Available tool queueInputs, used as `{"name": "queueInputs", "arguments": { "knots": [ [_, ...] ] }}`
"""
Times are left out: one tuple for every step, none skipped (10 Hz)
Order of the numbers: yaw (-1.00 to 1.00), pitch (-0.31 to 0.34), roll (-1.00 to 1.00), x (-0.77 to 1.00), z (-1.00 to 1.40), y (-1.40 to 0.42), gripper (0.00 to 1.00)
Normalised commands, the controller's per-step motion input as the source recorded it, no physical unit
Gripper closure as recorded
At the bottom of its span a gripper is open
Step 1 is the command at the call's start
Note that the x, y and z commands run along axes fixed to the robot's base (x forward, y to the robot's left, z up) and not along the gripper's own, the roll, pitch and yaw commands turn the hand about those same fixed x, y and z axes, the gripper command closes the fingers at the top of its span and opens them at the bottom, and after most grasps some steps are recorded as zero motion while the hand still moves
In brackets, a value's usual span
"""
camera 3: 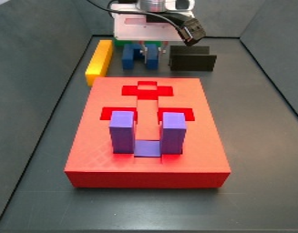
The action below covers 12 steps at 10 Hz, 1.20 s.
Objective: Pick up the blue object. Move up. Place the blue object on the fixture. Regrasp the blue object. Move to above the board. Insert the blue object.
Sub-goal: Pick up the blue object.
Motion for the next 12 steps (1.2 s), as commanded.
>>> {"name": "queueInputs", "arguments": {
  "knots": [
    [0.0,0.0,0.0,0.0,0.0,0.0,1.0],
    [0.0,0.0,0.0,0.0,0.0,0.0,1.0],
    [0.0,0.0,0.0,0.0,0.0,0.0,1.0],
    [0.0,0.0,0.0,0.0,0.0,0.0,1.0],
    [0.0,0.0,0.0,0.0,0.0,0.0,1.0],
    [0.0,0.0,0.0,0.0,0.0,0.0,1.0],
    [0.0,0.0,0.0,0.0,0.0,0.0,1.0],
    [0.0,0.0,0.0,0.0,0.0,0.0,1.0],
    [0.0,0.0,0.0,0.0,0.0,0.0,1.0],
    [0.0,0.0,0.0,0.0,0.0,0.0,1.0],
    [0.0,0.0,0.0,0.0,0.0,0.0,1.0],
    [0.0,0.0,0.0,0.0,0.0,0.0,1.0]
  ]
}}
